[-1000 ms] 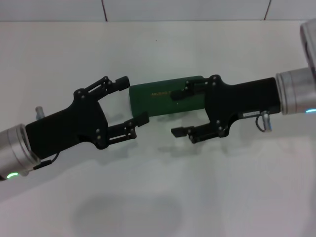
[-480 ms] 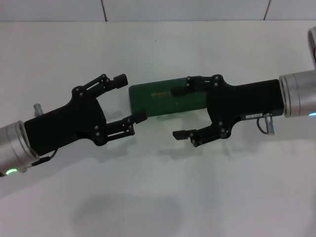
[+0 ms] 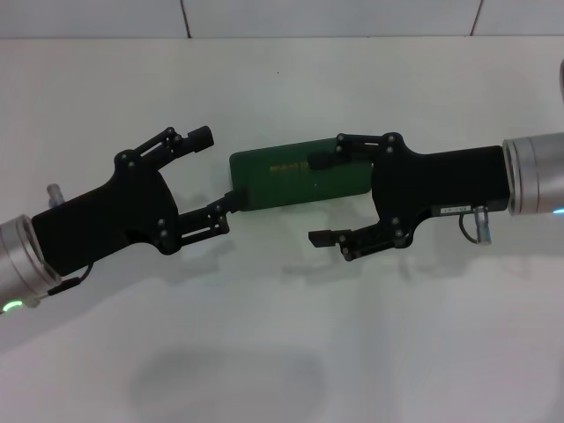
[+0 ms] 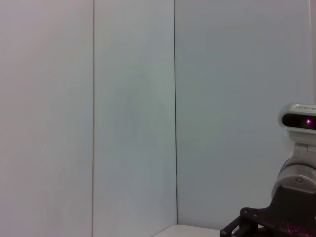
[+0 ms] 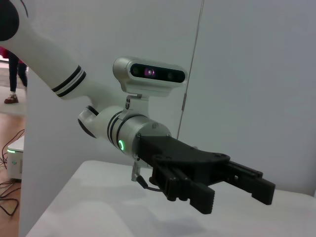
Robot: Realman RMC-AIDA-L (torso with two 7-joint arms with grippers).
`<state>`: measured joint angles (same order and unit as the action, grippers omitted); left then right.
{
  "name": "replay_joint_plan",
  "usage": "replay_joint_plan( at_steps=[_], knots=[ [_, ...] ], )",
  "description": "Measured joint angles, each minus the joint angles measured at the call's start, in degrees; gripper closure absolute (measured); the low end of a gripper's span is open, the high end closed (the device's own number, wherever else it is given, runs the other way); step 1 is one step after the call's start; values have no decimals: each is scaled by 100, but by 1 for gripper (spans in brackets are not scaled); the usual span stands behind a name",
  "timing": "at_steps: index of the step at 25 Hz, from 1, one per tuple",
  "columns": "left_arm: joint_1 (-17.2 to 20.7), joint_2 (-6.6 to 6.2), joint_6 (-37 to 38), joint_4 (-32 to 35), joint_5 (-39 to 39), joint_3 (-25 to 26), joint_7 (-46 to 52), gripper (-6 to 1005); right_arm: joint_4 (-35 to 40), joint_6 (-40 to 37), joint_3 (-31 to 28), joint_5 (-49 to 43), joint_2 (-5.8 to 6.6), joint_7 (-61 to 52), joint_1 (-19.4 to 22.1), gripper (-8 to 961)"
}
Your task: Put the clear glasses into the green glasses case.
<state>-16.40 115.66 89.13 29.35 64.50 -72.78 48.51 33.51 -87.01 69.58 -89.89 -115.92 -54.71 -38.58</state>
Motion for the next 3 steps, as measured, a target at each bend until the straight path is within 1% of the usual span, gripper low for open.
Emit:
replay_joint_plan(
  at_steps=[3],
  knots=[
    [17, 7, 0, 2, 5, 1, -1, 136, -2, -7, 8, 6, -3, 1, 19, 83]
  ],
)
